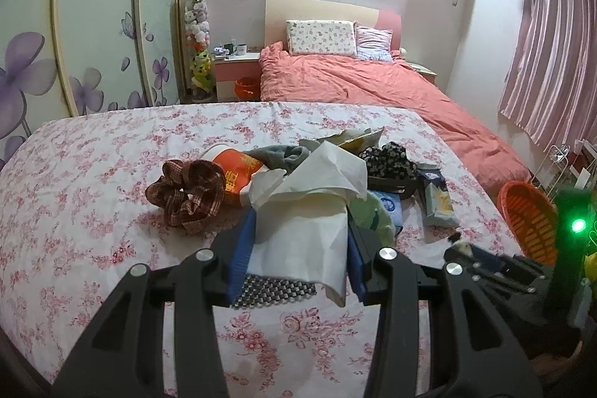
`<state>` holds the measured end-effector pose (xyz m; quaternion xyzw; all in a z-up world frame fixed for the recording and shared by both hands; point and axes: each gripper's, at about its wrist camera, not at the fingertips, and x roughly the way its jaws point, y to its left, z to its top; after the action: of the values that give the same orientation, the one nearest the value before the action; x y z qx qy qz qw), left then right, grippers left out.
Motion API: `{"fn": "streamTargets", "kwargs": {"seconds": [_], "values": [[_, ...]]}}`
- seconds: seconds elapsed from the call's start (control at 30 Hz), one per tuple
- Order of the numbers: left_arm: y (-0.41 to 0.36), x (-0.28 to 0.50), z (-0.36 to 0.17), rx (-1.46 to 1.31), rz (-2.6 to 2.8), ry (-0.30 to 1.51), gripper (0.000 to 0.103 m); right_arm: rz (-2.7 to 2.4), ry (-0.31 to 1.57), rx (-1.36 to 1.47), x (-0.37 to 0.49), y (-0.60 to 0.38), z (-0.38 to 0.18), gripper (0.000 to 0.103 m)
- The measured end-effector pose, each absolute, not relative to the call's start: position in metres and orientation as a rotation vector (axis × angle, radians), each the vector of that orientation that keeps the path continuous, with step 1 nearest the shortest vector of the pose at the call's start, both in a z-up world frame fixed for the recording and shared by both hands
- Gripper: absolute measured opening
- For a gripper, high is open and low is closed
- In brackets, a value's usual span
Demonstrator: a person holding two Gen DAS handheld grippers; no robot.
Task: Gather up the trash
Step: 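Lift the hand cream tube with the right tool while the left tool grasps the black mesh strip, then carry the tube over the orange basket and open the right tool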
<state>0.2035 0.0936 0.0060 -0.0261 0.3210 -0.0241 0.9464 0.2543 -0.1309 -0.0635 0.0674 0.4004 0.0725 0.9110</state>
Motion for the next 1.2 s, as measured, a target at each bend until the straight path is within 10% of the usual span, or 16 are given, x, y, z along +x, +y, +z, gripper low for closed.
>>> {"fn": "streamTargets", "kwargs": {"seconds": [1.2], "values": [[-0.115,0.214,0.038,-0.015,-0.495,0.614,0.044,-0.172,0.502,0.344,0.213,-0.325,0.014,0.026]]}}
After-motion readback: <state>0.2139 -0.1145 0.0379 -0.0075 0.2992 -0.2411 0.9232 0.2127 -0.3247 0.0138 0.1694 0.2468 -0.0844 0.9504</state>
